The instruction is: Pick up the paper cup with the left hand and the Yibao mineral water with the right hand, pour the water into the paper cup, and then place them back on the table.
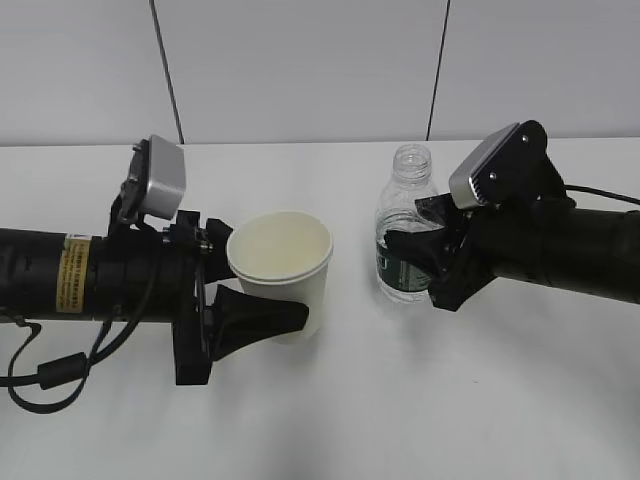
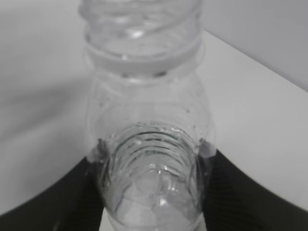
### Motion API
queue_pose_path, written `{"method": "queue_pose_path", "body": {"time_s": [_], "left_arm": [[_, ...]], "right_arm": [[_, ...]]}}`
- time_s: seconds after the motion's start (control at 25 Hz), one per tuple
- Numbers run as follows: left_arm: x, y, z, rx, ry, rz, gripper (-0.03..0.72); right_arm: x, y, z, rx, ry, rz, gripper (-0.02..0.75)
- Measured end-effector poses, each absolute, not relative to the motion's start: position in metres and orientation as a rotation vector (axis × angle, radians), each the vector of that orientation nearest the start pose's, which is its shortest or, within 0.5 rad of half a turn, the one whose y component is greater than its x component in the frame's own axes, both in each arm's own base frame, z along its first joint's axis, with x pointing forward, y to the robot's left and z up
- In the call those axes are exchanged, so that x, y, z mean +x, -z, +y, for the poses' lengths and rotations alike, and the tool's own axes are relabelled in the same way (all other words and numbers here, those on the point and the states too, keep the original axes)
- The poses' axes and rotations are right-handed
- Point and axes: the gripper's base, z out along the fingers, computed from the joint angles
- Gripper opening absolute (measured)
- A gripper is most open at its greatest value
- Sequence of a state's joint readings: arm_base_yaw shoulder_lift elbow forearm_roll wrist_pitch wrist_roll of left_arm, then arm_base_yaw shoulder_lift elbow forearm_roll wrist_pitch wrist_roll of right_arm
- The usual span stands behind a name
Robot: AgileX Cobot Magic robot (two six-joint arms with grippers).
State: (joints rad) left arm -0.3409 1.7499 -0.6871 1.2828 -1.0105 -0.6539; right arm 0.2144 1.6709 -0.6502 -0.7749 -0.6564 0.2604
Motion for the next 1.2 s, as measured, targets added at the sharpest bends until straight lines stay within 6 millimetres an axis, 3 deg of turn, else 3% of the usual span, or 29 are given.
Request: {"method": "queue_pose_path", "body": {"time_s": [0.16, 0.48, 0.72, 1.2], "left_arm": [[0.246, -0.17, -0.177, 1.232, 0.952, 1.591, 0.435], [0.25, -0.172, -0.178, 1.157, 0.943, 1.609, 0.435], [0.243, -0.171, -0.19, 1.246, 0.902, 1.543, 0.435], [0.246, -0.151, -0.196, 1.156, 1.02, 1.569, 0.435]], "right_arm": [[0.291, -0.186, 0.103, -0.873, -0.301, 1.754, 0.435], [0.285, -0.198, 0.099, -0.92, -0.232, 1.746, 0.434], [0.284, -0.198, 0.1, -0.941, -0.228, 1.741, 0.434], [0.283, -0.197, 0.1, -0.979, -0.223, 1.731, 0.434]]}}
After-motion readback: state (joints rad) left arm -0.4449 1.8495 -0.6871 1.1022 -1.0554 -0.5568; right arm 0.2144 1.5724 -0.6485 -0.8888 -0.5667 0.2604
